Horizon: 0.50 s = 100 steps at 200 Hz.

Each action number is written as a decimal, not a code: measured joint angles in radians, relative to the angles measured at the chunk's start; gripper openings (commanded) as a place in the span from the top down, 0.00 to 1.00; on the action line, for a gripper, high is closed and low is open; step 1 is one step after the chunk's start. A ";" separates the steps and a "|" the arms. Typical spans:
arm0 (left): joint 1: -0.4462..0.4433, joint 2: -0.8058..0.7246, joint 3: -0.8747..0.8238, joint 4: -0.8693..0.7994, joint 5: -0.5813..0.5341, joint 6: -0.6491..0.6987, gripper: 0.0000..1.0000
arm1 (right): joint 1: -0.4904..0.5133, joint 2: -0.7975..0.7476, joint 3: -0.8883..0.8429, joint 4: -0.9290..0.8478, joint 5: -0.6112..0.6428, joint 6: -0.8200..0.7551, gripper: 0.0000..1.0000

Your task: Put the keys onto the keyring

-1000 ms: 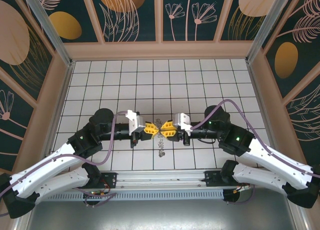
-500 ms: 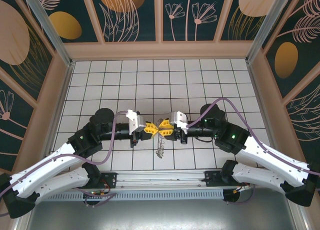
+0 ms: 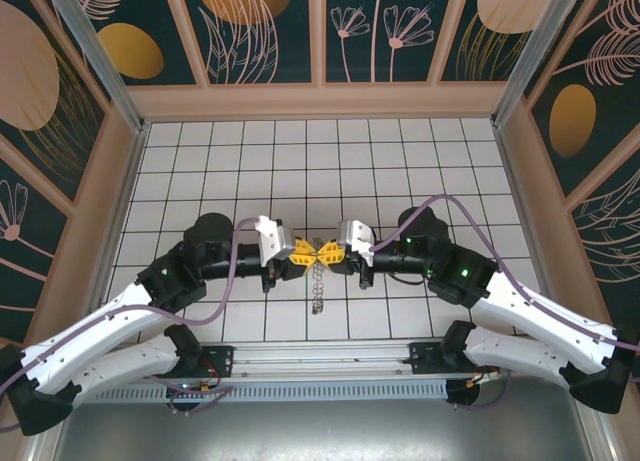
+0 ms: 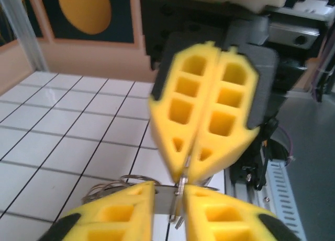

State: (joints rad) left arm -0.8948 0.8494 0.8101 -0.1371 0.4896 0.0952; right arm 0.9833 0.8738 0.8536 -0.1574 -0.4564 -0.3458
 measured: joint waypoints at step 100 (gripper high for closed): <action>-0.008 0.081 0.216 -0.316 -0.132 0.112 0.84 | -0.001 0.101 0.101 -0.153 0.094 -0.053 1.00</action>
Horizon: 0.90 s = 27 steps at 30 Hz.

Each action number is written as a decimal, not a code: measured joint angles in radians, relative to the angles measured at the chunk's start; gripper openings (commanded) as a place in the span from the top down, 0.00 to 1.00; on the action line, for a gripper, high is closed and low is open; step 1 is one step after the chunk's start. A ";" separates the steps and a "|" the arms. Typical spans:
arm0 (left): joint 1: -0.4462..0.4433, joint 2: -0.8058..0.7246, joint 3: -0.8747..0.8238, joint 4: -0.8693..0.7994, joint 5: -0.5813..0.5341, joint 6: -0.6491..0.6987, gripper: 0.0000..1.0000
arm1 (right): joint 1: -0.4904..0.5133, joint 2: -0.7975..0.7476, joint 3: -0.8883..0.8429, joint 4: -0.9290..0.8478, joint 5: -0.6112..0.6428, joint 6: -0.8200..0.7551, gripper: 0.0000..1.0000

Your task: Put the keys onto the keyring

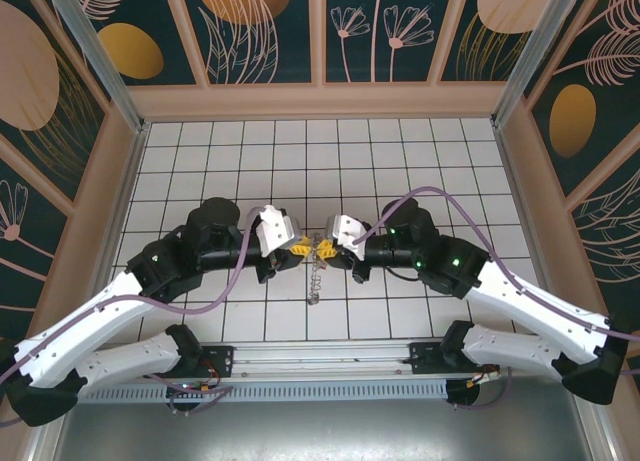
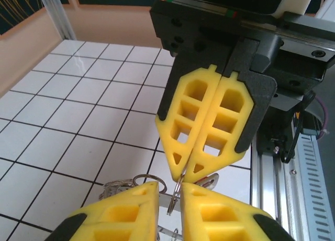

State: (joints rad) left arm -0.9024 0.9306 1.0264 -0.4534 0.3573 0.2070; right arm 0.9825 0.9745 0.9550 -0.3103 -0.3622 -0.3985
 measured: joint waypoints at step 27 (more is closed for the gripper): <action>-0.001 0.059 -0.005 -0.058 0.047 0.060 1.00 | -0.004 0.025 0.014 -0.047 -0.055 -0.015 1.00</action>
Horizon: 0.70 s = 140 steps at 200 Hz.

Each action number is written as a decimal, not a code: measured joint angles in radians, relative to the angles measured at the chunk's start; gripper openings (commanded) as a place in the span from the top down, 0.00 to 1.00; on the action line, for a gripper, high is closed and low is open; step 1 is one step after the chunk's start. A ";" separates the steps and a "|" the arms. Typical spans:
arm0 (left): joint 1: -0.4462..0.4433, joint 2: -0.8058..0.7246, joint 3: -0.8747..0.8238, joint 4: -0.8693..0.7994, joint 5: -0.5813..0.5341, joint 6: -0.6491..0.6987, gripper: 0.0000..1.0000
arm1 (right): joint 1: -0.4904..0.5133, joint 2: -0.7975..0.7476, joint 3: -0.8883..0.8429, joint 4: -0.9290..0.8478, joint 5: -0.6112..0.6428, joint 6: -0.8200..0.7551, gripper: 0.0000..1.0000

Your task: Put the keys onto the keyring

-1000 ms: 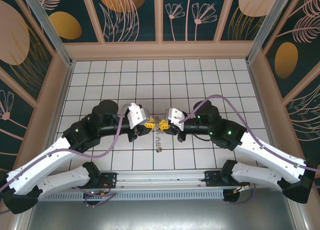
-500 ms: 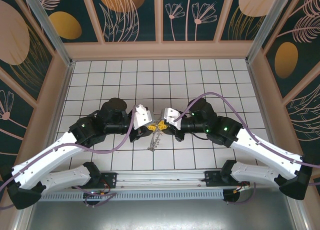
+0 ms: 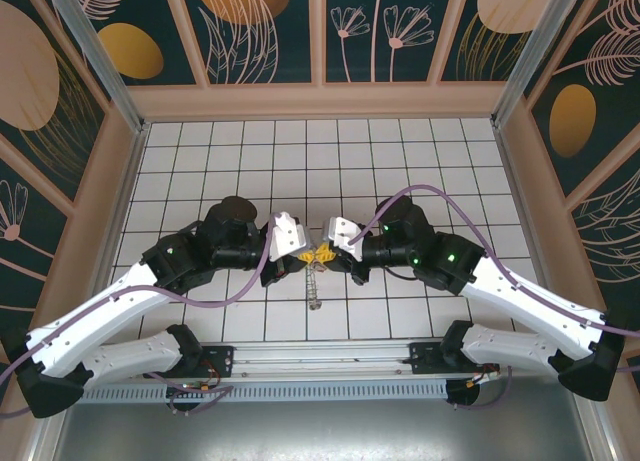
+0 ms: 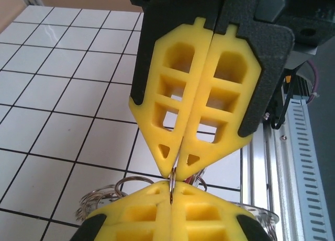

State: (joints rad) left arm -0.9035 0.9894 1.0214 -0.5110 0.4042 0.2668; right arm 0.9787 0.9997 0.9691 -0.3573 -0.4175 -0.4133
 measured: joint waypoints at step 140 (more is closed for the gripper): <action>0.000 -0.178 -0.230 0.432 0.082 -0.154 1.00 | 0.000 -0.051 -0.016 0.078 -0.038 0.021 0.91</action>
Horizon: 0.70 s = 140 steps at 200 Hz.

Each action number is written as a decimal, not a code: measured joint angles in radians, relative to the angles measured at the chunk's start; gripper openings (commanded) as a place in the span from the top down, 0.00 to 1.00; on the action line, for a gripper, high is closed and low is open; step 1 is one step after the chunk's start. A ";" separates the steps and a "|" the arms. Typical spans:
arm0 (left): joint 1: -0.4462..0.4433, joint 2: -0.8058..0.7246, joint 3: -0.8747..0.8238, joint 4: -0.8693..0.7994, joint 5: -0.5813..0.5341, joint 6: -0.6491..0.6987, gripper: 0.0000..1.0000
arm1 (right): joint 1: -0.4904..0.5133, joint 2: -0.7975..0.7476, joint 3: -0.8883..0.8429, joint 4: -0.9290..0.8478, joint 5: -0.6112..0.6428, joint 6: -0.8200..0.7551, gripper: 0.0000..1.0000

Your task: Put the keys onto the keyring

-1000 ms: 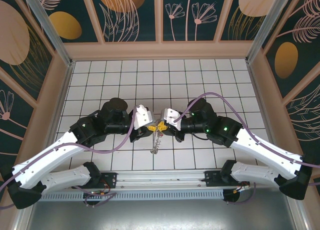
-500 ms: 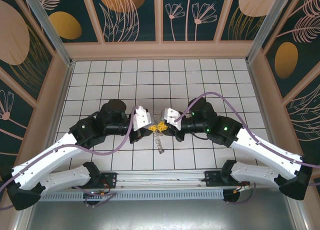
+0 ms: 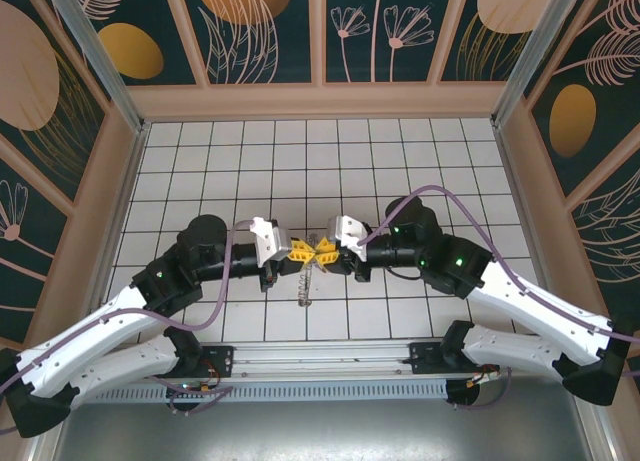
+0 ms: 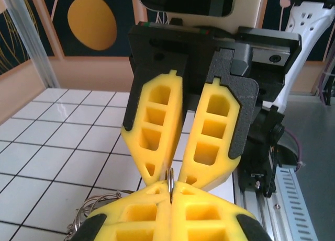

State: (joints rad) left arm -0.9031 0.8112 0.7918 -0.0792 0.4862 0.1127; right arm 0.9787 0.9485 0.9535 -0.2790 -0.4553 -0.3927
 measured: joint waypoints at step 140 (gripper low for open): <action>0.002 0.166 0.180 -0.300 -0.077 0.093 0.88 | 0.005 0.052 0.002 -0.061 0.128 -0.026 1.00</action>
State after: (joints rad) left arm -0.9016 0.9775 0.9722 -0.3790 0.4091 0.2062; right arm 0.9836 1.0004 0.9558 -0.3401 -0.3275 -0.4183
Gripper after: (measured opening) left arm 0.156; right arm 0.048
